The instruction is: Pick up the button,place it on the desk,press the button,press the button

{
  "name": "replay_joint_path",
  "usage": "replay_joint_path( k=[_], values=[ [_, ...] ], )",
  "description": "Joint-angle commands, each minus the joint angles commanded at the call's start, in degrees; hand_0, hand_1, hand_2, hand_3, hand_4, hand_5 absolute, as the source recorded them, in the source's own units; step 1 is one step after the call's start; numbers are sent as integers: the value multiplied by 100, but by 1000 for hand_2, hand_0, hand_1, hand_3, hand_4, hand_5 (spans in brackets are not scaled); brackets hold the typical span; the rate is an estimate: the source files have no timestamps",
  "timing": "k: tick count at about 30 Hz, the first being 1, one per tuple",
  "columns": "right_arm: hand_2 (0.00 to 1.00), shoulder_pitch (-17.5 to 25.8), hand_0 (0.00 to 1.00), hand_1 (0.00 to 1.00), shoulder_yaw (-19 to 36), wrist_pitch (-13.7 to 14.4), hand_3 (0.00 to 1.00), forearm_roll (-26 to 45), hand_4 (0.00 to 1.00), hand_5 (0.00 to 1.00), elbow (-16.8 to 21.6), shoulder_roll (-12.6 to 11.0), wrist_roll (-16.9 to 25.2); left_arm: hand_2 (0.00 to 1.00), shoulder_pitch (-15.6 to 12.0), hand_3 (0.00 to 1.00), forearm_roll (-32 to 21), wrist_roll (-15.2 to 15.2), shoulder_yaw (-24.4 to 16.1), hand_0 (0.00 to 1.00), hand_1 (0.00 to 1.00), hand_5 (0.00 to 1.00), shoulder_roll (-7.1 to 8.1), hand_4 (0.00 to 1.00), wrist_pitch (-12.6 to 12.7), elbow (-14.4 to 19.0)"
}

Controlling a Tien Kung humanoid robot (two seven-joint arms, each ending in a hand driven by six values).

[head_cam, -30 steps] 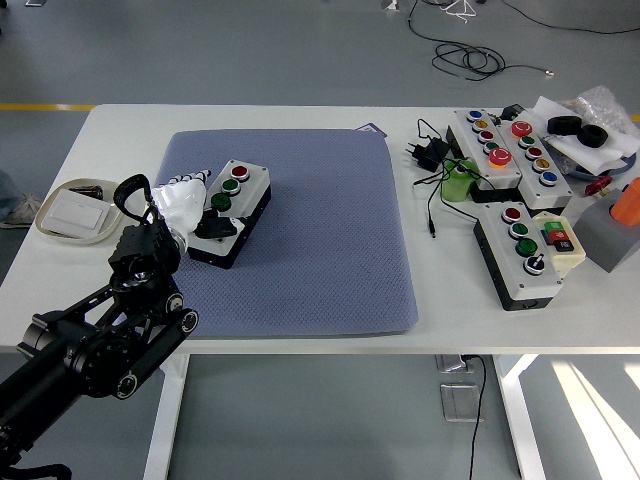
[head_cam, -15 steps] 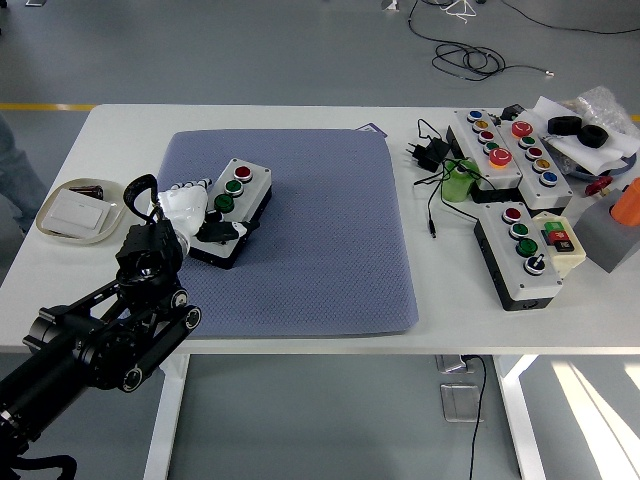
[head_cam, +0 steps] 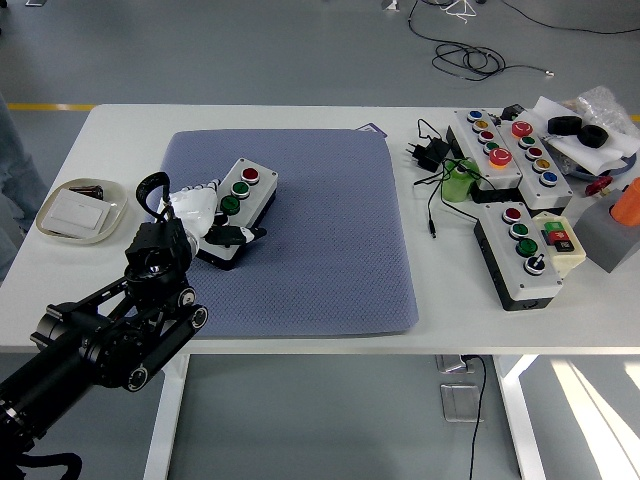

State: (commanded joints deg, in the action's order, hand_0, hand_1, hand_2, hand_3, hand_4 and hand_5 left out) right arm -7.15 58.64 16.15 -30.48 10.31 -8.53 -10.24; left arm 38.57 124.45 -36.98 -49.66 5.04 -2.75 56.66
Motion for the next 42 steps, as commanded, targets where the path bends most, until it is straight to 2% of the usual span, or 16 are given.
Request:
replay_joint_path(
  k=[6,10,11,16,17,22,23,28,29,31,34,35,40,41,42],
  values=[
    [817,-5,787,797,16,5,751,-11,412,479,0,-3,0,998,101,998,135,0,81,742,929,601,20,998,-46,-172],
    [817,-6,787,797,19,9,751,-3,412,479,0,-5,3,998,145,998,424,0,109,742,929,601,54,998,63,-234],
    [817,-7,787,797,24,10,751,-14,412,479,0,-4,-1,956,149,898,485,0,108,667,841,590,68,998,105,-231],
    [817,-2,787,797,23,9,751,-18,412,479,0,-5,-6,956,142,898,555,0,95,667,841,590,117,998,224,-204],
    [817,-1,787,797,22,7,751,-22,412,479,0,-6,-8,540,137,665,555,0,90,433,502,325,130,801,215,-208],
    [817,1,787,797,25,8,751,-28,412,479,0,-2,-13,540,128,665,526,0,102,433,502,325,147,801,131,-255],
    [817,-1,787,797,26,8,751,-28,412,479,0,-3,-12,445,129,596,519,0,105,462,468,254,150,752,115,-275],
    [817,1,787,797,26,8,751,-26,412,479,0,-5,-10,445,135,596,536,0,116,462,468,254,169,752,113,-312],
    [817,1,787,797,30,9,751,-27,412,479,0,-6,-9,384,139,550,549,0,119,399,419,229,175,721,136,-315],
    [817,1,787,797,35,10,751,-31,412,479,0,-6,-9,384,141,550,555,0,121,399,419,229,179,721,157,-317],
    [817,5,787,797,47,7,751,-49,412,479,0,-9,-11,384,121,550,555,0,108,399,419,229,203,721,281,-294],
    [817,6,787,797,48,8,751,-48,412,479,0,-8,-11,299,115,442,555,0,107,238,335,187,210,655,317,-285],
    [817,5,787,797,46,6,751,-46,412,479,0,-7,-14,299,88,442,555,0,74,238,335,187,262,655,649,-217],
    [817,7,787,797,47,6,751,-48,412,479,0,-6,-14,241,83,381,555,0,63,221,280,12,289,661,760,-188],
    [817,8,787,797,48,6,751,-49,412,479,0,-6,-14,241,81,381,555,0,57,221,280,12,302,661,828,-173]
  ],
)
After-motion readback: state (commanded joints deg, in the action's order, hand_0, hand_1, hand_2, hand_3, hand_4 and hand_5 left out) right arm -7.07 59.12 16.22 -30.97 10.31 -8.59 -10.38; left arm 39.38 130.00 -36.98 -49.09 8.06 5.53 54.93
